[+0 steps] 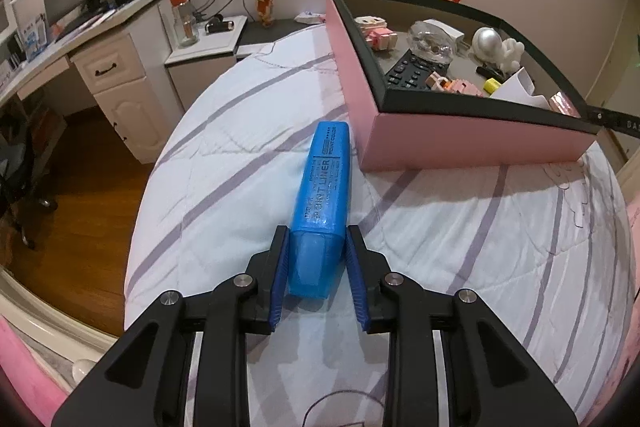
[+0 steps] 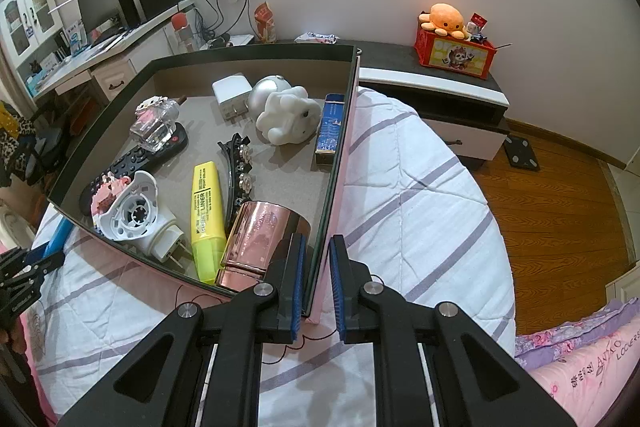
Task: Organize rigid objects
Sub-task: 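Lift the blue highlighter, lower it into the pink box, open the left tool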
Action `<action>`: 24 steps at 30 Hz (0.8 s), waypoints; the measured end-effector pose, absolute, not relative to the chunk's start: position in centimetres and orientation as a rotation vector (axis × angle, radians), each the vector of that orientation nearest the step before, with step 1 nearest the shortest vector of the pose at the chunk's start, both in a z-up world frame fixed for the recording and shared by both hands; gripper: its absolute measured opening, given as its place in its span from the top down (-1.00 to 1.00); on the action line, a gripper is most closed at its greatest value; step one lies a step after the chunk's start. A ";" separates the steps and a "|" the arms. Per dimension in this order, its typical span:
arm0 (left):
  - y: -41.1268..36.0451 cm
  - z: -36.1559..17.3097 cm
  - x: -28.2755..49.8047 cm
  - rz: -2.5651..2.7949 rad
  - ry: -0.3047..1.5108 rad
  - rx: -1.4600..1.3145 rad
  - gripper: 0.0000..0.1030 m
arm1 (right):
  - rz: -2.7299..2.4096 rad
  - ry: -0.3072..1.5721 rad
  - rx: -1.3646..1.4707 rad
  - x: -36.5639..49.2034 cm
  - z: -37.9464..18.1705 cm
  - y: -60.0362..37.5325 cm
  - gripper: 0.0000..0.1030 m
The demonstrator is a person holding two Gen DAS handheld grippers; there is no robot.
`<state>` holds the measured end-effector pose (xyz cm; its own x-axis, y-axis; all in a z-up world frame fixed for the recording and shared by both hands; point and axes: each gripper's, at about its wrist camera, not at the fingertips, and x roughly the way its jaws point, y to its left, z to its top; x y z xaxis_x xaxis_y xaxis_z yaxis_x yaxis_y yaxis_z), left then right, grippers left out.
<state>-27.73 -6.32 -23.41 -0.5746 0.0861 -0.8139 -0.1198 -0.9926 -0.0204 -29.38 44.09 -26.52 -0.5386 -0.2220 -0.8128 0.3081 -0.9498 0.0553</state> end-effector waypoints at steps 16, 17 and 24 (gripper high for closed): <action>-5.2 -22.7 -28.7 2.718 0.139 -1.341 0.49 | -2.505 0.132 1.310 -29.5 -26.6 44.1 0.74; -5.3 -22.6 -28.6 2.725 0.137 -1.335 0.49 | -2.506 0.135 1.310 -29.5 -26.6 44.0 0.74; -5.8 -20.9 -27.8 2.719 0.084 -1.291 0.49 | -2.505 0.138 1.308 -29.5 -26.5 44.0 0.74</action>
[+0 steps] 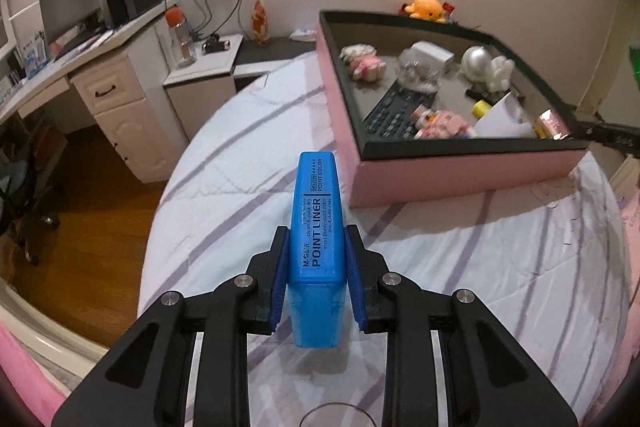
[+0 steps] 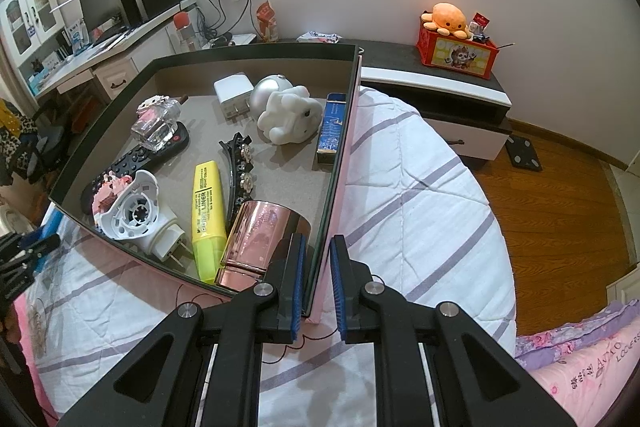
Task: Organize rigid objects
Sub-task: 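Lift the blue highlighter, lower it into the pink box, open the left tool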
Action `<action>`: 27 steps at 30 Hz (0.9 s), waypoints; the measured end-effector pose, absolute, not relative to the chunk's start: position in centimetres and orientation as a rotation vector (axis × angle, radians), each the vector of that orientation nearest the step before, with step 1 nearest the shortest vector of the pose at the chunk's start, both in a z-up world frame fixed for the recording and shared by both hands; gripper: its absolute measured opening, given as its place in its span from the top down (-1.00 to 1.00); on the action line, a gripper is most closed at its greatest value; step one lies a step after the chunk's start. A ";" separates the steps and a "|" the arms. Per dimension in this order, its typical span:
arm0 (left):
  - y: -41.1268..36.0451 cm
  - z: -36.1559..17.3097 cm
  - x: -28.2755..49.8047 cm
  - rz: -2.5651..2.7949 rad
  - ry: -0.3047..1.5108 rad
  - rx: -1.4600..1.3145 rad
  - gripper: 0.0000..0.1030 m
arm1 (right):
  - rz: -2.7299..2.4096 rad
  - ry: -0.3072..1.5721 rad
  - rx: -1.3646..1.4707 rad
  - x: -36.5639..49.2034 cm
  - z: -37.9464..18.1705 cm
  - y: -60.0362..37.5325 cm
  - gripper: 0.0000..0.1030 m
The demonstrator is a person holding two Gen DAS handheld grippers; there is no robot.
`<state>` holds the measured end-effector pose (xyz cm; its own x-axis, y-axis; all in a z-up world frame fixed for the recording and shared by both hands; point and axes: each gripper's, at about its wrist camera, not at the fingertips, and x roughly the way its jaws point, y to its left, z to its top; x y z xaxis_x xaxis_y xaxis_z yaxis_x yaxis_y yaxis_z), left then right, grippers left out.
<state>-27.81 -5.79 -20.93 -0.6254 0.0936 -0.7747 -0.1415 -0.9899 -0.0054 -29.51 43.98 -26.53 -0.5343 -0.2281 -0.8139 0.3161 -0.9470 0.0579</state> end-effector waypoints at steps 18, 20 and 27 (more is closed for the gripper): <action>0.4 -14.0 -34.1 2.602 0.193 -1.120 0.49 | -2.493 0.176 1.301 -29.7 -26.4 44.0 0.71; 2.8 -14.9 -35.8 2.547 0.220 -1.152 0.49 | -2.491 0.178 1.301 -29.7 -26.5 44.0 0.71; 8.8 -18.2 -39.4 2.449 0.325 -1.258 0.49 | -2.468 0.149 1.293 -29.9 -26.5 44.4 0.69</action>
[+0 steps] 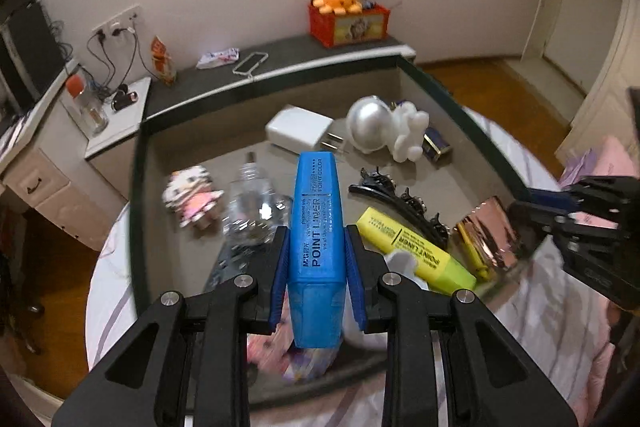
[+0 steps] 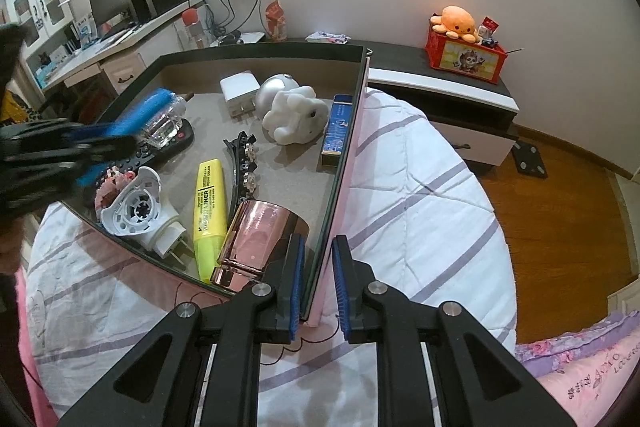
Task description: Organize rigid objects
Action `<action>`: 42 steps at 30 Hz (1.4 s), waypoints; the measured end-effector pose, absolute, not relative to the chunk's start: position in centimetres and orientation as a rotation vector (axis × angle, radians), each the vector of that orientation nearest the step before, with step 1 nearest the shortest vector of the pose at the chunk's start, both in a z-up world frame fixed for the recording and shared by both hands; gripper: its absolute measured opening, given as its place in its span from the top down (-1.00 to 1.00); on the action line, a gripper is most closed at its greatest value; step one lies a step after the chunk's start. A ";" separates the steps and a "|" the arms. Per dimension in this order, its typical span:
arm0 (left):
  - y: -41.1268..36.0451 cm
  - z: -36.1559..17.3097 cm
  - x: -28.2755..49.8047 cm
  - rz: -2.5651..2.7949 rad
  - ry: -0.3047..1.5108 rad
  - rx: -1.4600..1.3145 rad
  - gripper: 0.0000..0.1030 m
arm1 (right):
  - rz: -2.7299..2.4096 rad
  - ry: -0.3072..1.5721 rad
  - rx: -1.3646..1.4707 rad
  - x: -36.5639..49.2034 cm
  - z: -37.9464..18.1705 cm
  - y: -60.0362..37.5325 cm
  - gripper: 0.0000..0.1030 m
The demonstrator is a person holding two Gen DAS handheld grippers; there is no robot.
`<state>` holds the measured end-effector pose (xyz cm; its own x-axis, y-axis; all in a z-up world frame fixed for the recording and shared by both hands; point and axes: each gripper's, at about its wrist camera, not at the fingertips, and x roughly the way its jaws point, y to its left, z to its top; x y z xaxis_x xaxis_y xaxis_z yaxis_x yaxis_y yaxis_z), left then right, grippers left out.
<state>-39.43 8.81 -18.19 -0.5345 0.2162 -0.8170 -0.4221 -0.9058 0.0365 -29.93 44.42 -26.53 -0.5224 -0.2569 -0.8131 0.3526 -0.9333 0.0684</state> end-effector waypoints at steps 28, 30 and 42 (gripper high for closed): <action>7.6 -18.3 -39.6 2.553 0.282 -1.247 -0.96 | -2.461 0.124 1.311 -30.2 -26.8 44.5 0.66; 7.1 -18.1 -39.2 2.560 0.283 -1.256 -0.97 | -2.469 0.118 1.315 -30.2 -26.8 44.6 0.63; 5.8 -15.9 -35.1 2.591 0.233 -1.179 -0.99 | -2.509 0.132 1.290 -29.2 -25.2 43.7 0.09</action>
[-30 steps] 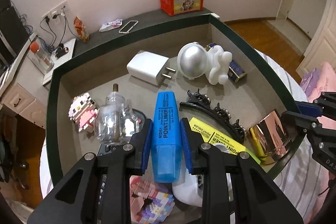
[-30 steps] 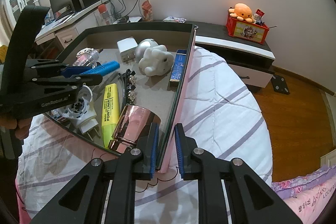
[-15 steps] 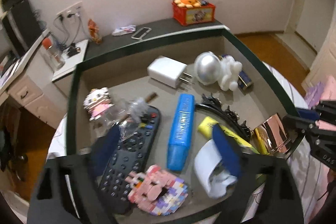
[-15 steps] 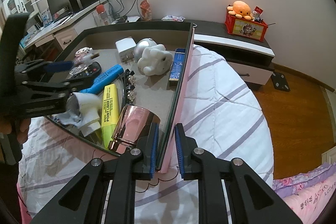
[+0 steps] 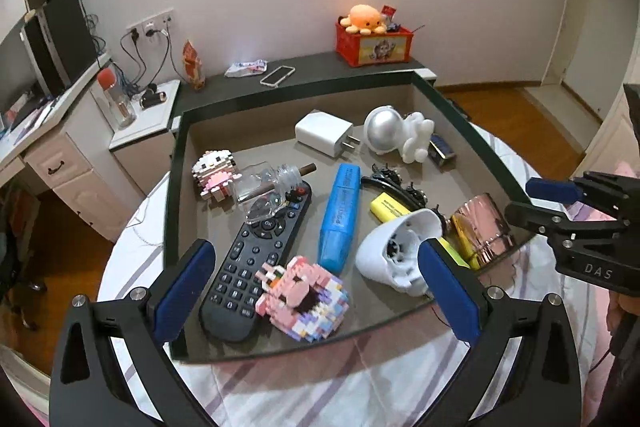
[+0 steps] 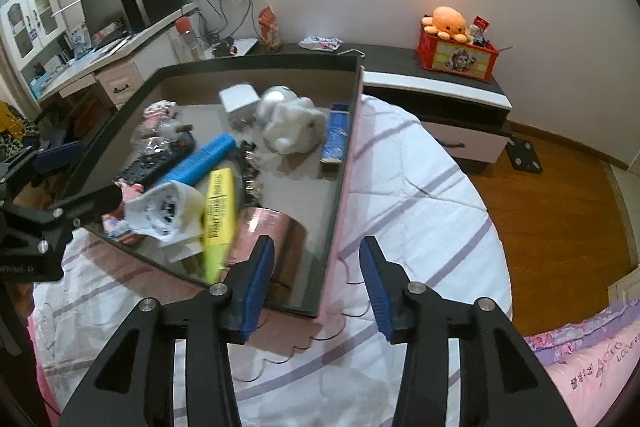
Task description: Organize rigid objects
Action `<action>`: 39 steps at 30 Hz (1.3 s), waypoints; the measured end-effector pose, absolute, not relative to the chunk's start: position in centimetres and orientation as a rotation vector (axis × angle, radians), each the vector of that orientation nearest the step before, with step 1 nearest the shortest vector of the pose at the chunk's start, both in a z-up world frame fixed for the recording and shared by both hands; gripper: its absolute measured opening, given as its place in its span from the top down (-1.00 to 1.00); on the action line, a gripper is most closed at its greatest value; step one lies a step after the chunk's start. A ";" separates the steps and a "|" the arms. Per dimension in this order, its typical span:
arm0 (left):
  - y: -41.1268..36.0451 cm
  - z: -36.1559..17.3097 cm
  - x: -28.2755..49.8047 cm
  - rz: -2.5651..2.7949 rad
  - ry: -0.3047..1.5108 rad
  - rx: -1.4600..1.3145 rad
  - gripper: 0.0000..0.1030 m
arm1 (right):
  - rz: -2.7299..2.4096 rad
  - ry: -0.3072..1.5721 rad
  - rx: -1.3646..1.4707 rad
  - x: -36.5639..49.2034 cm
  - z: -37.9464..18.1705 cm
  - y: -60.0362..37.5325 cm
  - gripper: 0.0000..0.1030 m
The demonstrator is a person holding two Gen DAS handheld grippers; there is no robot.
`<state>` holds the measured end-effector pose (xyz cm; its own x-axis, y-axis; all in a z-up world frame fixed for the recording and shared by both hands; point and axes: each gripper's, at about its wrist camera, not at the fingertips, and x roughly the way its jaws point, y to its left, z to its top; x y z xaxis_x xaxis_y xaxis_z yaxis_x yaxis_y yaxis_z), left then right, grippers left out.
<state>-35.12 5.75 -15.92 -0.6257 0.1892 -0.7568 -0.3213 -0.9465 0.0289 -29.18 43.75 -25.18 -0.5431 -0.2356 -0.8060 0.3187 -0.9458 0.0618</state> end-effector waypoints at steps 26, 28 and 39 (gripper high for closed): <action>-0.2 -11.4 -21.1 2.784 -0.002 -0.963 -0.99 | -2.556 0.146 0.930 -17.2 -18.5 39.2 -1.00; -0.3 -10.8 -19.7 2.809 0.021 -0.928 -0.99 | -2.546 0.144 0.907 -15.9 -18.1 39.0 -1.00; 0.0 -9.6 -14.6 2.798 0.068 -0.842 -0.99 | -2.590 0.138 0.817 -9.7 -16.2 38.8 -1.00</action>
<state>-14.60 -0.02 -9.65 -0.8121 0.1948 -0.5500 -0.2211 -0.9751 -0.0189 -9.72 38.80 -16.17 -0.7396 -0.3613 -0.5679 0.4197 -0.9072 0.0307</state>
